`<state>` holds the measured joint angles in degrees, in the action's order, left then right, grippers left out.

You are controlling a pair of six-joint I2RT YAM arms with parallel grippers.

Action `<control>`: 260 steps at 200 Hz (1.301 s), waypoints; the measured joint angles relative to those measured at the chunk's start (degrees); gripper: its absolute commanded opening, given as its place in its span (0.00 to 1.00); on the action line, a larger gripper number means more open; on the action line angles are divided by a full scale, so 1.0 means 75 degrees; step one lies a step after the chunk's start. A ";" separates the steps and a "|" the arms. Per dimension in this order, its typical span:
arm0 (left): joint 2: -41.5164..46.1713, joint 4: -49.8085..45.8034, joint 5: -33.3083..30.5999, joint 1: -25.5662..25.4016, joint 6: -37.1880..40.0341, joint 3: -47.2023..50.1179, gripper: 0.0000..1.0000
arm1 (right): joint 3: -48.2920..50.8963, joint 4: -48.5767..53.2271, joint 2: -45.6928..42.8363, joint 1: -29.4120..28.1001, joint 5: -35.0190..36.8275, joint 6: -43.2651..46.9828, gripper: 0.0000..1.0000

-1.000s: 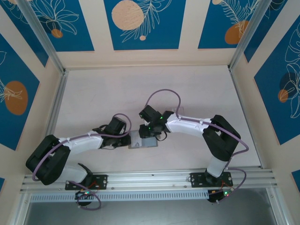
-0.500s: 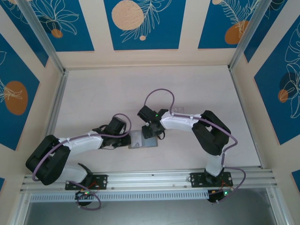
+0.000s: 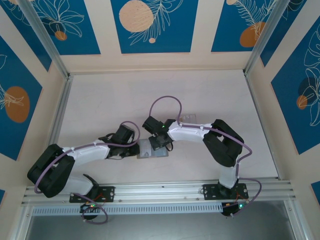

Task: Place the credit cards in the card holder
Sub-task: Flip over the card slot in the card holder.

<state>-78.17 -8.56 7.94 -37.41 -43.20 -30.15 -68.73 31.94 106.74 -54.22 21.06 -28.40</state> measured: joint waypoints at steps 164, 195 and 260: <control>-0.0052 0.0122 0.0082 0.0000 0.0000 0.0000 0.13 | -0.0560 -0.0414 0.0388 0.0737 -0.4331 -0.0650 0.48; 0.0061 0.0090 0.0090 0.0000 -0.0047 0.0020 0.24 | -0.0085 -0.0659 -0.0309 0.0889 -0.4485 -0.0723 0.33; 0.1547 -0.1291 -0.0009 0.0172 0.0289 -0.0067 0.54 | 0.0219 0.0017 -0.1749 0.1967 -0.2736 -0.0650 0.30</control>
<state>-66.57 -18.24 7.88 -36.12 -41.04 -30.65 -67.09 32.08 93.62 -39.46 0.54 -33.28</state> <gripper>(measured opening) 0.500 0.243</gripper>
